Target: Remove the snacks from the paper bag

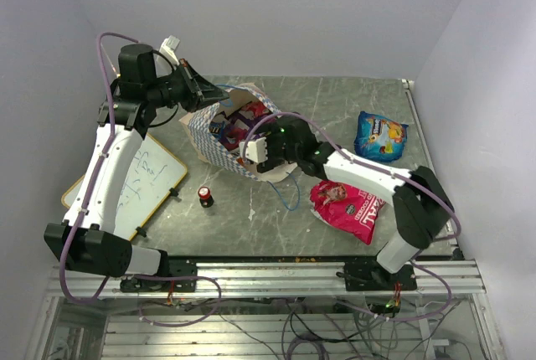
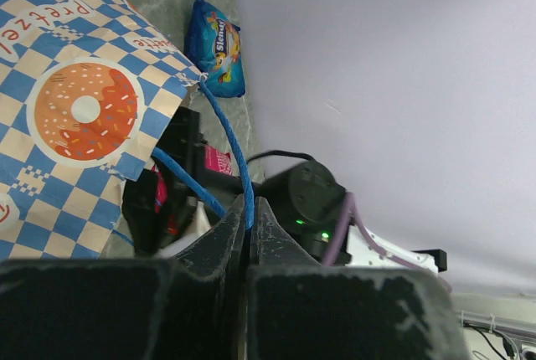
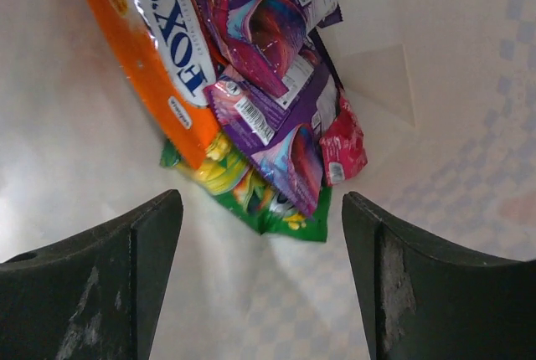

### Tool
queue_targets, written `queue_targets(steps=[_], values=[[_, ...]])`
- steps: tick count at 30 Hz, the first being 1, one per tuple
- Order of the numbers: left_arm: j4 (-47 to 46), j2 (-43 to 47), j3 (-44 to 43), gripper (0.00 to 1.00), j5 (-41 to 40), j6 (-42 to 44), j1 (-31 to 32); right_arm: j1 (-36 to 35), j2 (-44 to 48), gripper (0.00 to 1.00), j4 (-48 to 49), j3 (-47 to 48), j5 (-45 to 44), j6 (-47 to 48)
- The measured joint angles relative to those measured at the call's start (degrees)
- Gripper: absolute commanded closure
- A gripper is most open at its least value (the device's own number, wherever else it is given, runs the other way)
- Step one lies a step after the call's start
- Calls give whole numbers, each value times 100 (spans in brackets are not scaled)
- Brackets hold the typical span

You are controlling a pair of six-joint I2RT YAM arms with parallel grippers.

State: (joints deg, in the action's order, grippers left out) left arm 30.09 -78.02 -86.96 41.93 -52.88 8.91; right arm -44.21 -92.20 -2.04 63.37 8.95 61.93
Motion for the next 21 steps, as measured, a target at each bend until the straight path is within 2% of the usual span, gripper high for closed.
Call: queue_targets(steps=[8,15,21], values=[[229,-109,-170,93,63,144,11,254,-1349,24,269,741,63,920],[306,-114,-170,93,155,149,22,433,-2028,26,531,1172,-55,1255],[457,-181,-280,93,192,216,22,422,-2262,28,813,1305,-61,1322]])
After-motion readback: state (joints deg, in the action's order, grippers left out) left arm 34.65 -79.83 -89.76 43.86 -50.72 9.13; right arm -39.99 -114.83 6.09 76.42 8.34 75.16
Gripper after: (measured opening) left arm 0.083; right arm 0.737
